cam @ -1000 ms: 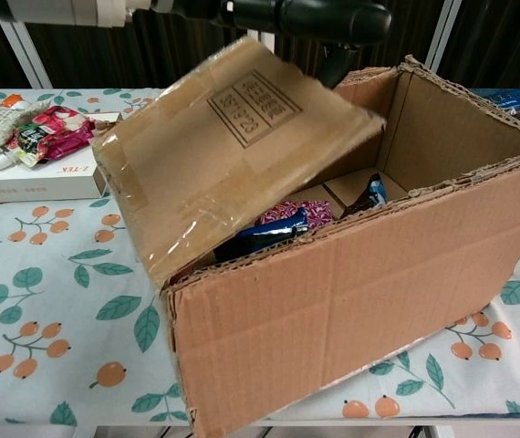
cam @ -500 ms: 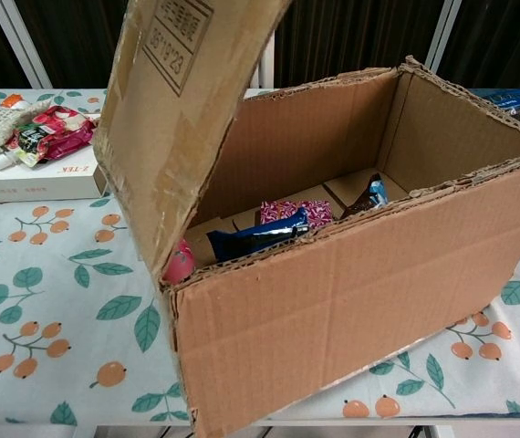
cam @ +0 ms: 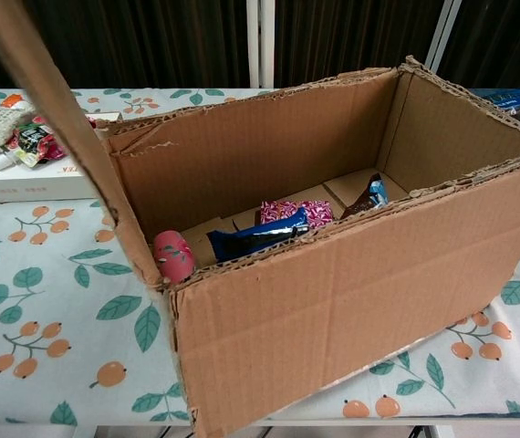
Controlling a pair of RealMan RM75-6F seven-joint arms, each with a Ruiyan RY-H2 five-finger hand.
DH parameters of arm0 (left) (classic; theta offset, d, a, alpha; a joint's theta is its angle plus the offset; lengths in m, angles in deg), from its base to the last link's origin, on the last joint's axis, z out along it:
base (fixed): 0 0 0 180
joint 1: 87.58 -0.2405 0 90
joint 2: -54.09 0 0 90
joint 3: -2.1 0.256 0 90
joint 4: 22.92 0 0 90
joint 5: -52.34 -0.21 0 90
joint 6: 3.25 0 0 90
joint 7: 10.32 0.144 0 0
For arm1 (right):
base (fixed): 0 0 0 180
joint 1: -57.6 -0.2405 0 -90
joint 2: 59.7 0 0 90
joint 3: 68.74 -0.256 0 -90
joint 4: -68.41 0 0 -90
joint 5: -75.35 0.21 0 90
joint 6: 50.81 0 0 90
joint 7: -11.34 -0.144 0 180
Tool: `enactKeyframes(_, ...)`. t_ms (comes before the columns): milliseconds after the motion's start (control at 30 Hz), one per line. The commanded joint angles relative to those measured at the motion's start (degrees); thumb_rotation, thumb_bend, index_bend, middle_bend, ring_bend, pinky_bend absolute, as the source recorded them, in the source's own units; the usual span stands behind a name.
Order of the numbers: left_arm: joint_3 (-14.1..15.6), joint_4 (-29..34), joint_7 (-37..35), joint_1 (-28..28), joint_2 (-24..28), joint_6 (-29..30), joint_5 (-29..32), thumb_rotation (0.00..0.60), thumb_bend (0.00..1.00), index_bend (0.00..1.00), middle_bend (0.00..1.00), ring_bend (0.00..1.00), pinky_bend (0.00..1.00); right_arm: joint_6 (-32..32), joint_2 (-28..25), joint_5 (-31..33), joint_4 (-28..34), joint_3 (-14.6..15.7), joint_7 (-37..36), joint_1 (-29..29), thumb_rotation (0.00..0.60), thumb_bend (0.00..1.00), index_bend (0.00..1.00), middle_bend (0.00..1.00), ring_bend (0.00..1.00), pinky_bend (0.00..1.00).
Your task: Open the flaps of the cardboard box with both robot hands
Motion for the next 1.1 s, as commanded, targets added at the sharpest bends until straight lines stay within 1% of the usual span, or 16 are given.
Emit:
enactKeyframes(33,2.08,0.74,-0.96,-2.77,1.61,1.78,-1.8,0.0,0.0,0.68,0.69,0.2,0.16,0.64,0.18,0.13,-0.31,0.18,-0.1,-0.17,0.6,0.52,0.0,0.0,0.0,0.0)
enactKeyframes(133,3.58,0.83,-1.57,-5.12,2.95,3.24,-2.84,0.0,0.0,0.68,0.69,0.21,0.16,1.39,0.56,0.09,-0.72,0.4,0.04,-0.44,0.6,0.52,0.0,0.0,0.0,0.0)
enactKeyframes(300,4.52,-0.36,-2.01,-8.7,3.66,6.25,-2.37,0.0,0.0,0.68,0.69,0.21,0.16,3.06,1.44,-0.7,-1.02,1.17,0.87,-1.12,0.6,0.51,0.0,0.0,0.0,0.0)
enactKeyframes(333,4.52,-0.94,-1.84,-9.4,3.32,6.91,-1.87,0.0,0.0,0.67,0.67,0.21,0.16,3.61,1.6,-0.99,-1.04,1.52,1.32,-1.23,0.6,0.51,0.0,0.0,0.0,0.0)
enactKeyframes(400,4.47,-2.49,-0.35,-10.97,2.24,7.89,0.09,0.0,0.0,0.62,0.57,0.21,0.17,4.85,2.05,-1.75,-1.14,2.45,3.33,-1.39,0.6,0.52,0.0,0.0,0.0,0.0)
enactKeyframes(433,4.42,-3.68,1.82,-12.08,1.28,8.27,1.91,0.006,0.0,0.54,0.48,0.2,0.17,5.67,2.59,-2.49,-1.47,3.26,5.89,-1.38,0.6,0.53,0.0,0.0,0.0,0.0)
enactKeyframes(467,4.34,-4.61,4.04,-13.01,0.37,8.63,3.55,0.027,0.0,0.46,0.4,0.18,0.17,6.31,3.1,-3.06,-1.85,3.97,8.33,-1.28,0.6,0.53,0.0,0.0,0.0,0.0)
enactKeyframes(500,4.21,-5.98,7.8,-14.37,-1.15,9.34,5.85,0.063,0.0,0.37,0.32,0.16,0.17,7.41,3.81,-3.59,-2.26,5.03,12.18,-1.02,0.6,0.54,0.0,0.0,0.0,0.0)
enactKeyframes(533,4.09,-7.11,11.11,-15.49,-2.54,10.11,7.57,0.113,0.0,0.27,0.24,0.13,0.16,8.4,4.37,-3.74,-2.38,5.86,15.35,-0.75,0.6,0.54,0.0,0.0,0.0,0.0)
enactKeyframes(567,3.97,-8.27,14.42,-16.66,-4.15,11.16,9.15,0.152,0.01,0.19,0.17,0.11,0.17,9.38,4.97,-3.69,-2.35,6.65,18.6,-0.44,0.6,0.54,0.0,0.0,0.0,0.0)
enactKeyframes(600,3.85,-9.86,17.99,-18.21,-6.55,12.89,10.57,0.173,0.01,0.14,0.13,0.09,0.16,10.54,5.85,-3.29,-2.17,7.57,22.91,0.1,0.6,0.54,0.0,0.0,0.0,0.0)
enactKeyframes(633,3.87,-11.08,20.01,-19.36,-8.37,14.19,11.33,0.183,0.02,0.1,0.1,0.07,0.16,11.13,6.61,-2.91,-2.09,8.14,25.99,0.56,0.6,0.54,0.0,0.0,0.0,0.0)
enactKeyframes(733,4.57,-14.77,21.38,-22.82,-13.49,17.53,12.32,0.182,0.03,0.06,0.07,0.06,0.16,11.48,9.83,-1.11,-2.46,9.41,34.05,2.47,0.6,0.54,0.0,0.0,0.0,0.0)
enactKeyframes(833,5.51,-18.88,21.87,-25.63,-16.72,19.77,12.4,0.176,0.03,0.05,0.06,0.06,0.16,10.12,12.92,0.67,-4.08,9.72,38.09,4.32,0.6,0.54,0.0,0.0,0.0,0.0)
enactKeyframes(967,6.07,-23.68,23.08,-28.85,-19.87,22.18,13.31,0.168,0.04,0.05,0.05,0.06,0.16,9.04,15.48,2.28,-7.05,9.57,38.21,5.57,0.6,0.55,0.0,0.0,0.0,0.0)
enactKeyframes(1100,6.12,-27.44,20.75,-31.14,-21.54,23.3,14.24,0.156,0.05,0.05,0.05,0.06,0.16,8.75,17.14,3.78,-9.79,9.15,36.44,6.17,0.6,0.56,0.0,0.0,0.0,0.0)
